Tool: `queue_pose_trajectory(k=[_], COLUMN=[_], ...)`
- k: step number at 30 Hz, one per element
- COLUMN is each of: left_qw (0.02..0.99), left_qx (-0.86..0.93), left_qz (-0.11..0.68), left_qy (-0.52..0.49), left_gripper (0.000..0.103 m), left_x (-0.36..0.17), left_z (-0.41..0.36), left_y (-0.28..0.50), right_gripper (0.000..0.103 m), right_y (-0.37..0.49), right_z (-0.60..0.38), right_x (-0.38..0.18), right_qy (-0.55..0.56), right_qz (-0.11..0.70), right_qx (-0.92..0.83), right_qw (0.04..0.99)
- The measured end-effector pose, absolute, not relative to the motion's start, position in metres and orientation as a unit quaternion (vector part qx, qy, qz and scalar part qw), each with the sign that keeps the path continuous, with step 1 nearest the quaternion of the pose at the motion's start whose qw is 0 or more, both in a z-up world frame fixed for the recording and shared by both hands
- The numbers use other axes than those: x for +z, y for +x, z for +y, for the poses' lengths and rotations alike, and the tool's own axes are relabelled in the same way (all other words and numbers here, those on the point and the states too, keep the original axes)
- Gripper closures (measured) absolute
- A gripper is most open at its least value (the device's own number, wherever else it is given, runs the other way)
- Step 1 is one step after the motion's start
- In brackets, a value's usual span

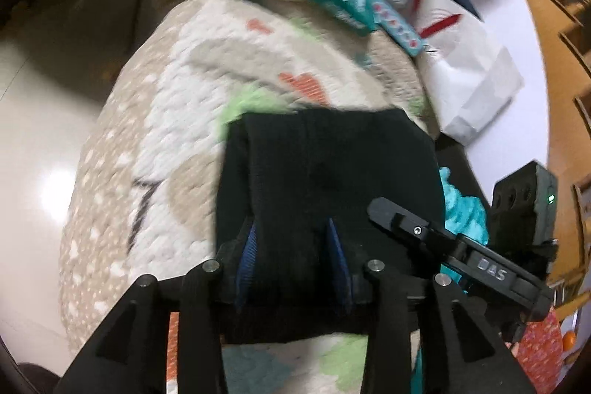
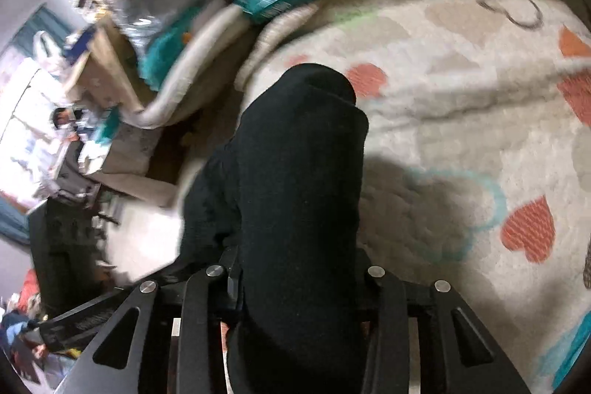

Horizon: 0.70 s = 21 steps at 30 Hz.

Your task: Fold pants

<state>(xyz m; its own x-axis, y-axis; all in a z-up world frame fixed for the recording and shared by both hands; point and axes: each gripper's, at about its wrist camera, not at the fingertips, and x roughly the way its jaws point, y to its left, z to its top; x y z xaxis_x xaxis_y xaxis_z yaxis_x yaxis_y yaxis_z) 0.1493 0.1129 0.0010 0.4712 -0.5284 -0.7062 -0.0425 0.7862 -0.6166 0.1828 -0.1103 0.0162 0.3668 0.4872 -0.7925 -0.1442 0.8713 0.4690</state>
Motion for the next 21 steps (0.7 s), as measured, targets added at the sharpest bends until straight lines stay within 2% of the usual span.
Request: queue_pose_trajectory(k=[3,5,8,12,14,16,17,18,19,20,21], left_qw=[0.8,0.791,0.782,0.786,0.788,0.793,0.795,0.797,0.798,0.8,0.803], left_qx=[-0.143,-0.152,-0.169,-0.179,-0.181,-0.185,-0.19,-0.193,-0.197,-0.196,-0.197], left_qz=[0.499,0.503,0.51,0.52,0.519,0.515,0.517,0.518,0.522,0.525,0.522], left_qy=[-0.302,-0.315,-0.316,-0.282,-0.278,-0.269,-0.255,-0.245,-0.228,-0.212,-0.207], left_gripper=[0.055,0.046,0.038,0.031,0.024,0.023,0.026,0.033,0.055,0.066,0.071], left_x=[-0.014,-0.021,-0.03,-0.037,-0.04,-0.039,-0.038,-0.038,-0.038,-0.038,-0.037], left_z=[0.119,0.118,0.105,0.081,0.074,0.065,0.058,0.054,0.047,0.042,0.042], left_y=[0.148,0.149,0.156,0.164,0.167,0.17,0.171,0.172,0.172,0.172,0.171], right_gripper=[0.061,0.053,0.041,0.029,0.025,0.021,0.021,0.02,0.02,0.02,0.02], right_y=[0.184,0.185,0.187,0.192,0.2,0.208,0.214,0.217,0.221,0.223,0.223], right_z=[-0.128,-0.136,-0.141,-0.143,-0.144,-0.145,-0.147,-0.149,-0.152,-0.155,-0.159], right_x=[-0.009,-0.016,-0.021,-0.023,-0.026,-0.032,-0.037,-0.042,-0.047,-0.051,-0.052], right_qy=[0.188,0.21,0.215,0.211,0.211,0.213,0.22,0.229,0.244,0.258,0.272], right_qz=[0.539,0.54,0.537,0.53,0.527,0.527,0.528,0.53,0.532,0.531,0.528], right_qx=[0.169,0.161,0.155,0.165,0.164,0.164,0.168,0.171,0.174,0.176,0.179], right_qw=[0.803,0.799,0.801,0.805,0.806,0.806,0.803,0.799,0.792,0.788,0.784])
